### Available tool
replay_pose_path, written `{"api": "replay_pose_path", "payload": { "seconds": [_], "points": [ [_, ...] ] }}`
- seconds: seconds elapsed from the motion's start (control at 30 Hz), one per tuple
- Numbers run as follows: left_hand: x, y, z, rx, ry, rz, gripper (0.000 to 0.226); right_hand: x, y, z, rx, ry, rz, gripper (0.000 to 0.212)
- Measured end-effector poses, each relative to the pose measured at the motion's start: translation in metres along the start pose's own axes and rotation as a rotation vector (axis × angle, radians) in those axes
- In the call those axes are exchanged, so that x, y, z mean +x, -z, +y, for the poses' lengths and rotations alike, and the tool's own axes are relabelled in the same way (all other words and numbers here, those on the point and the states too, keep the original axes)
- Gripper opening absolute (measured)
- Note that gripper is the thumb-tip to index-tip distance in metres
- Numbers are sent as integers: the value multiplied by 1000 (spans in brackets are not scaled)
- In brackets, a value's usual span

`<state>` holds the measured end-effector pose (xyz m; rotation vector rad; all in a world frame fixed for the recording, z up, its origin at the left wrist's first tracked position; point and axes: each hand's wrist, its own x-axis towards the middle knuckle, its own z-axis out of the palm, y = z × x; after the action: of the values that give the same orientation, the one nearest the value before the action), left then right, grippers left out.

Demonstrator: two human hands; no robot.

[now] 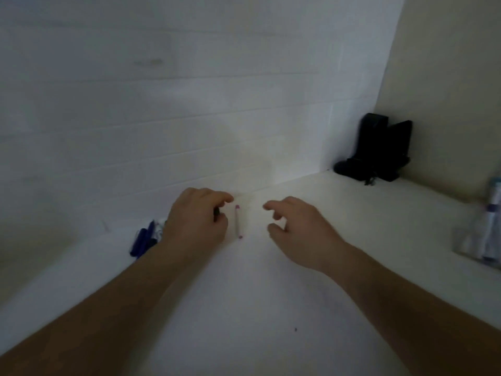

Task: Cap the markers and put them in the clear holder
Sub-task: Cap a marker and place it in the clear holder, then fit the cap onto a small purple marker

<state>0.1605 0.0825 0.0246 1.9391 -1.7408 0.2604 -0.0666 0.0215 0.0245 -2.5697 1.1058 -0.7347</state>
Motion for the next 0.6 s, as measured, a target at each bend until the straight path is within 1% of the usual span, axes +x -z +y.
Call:
{"api": "replay_pose_path", "payload": {
  "seconds": [0.03, 0.1, 0.23, 0.33, 0.4, 0.6],
  "points": [
    [1, 3, -10, 36, 52, -9, 37, 11, -13, -11, -6, 3, -59, 44],
    [0, 6, -20, 89, 101, -62, 41, 30, -38, -26, -46, 6, -142, 45],
    [-1, 1, -14, 173, 83, -148, 42, 48, -64, -29, -195, 10, -174, 31],
    [5, -5, -6, 232, 53, -183, 51, 45, -59, -21, -271, 11, -124, 37],
    [10, -9, -1, 254, 52, -202, 52, 39, -48, -14, -301, -23, -111, 39],
    [22, -18, 4, 352, 41, -221, 51, 1, -6, 19, -312, -126, -100, 26]
  ]
}}
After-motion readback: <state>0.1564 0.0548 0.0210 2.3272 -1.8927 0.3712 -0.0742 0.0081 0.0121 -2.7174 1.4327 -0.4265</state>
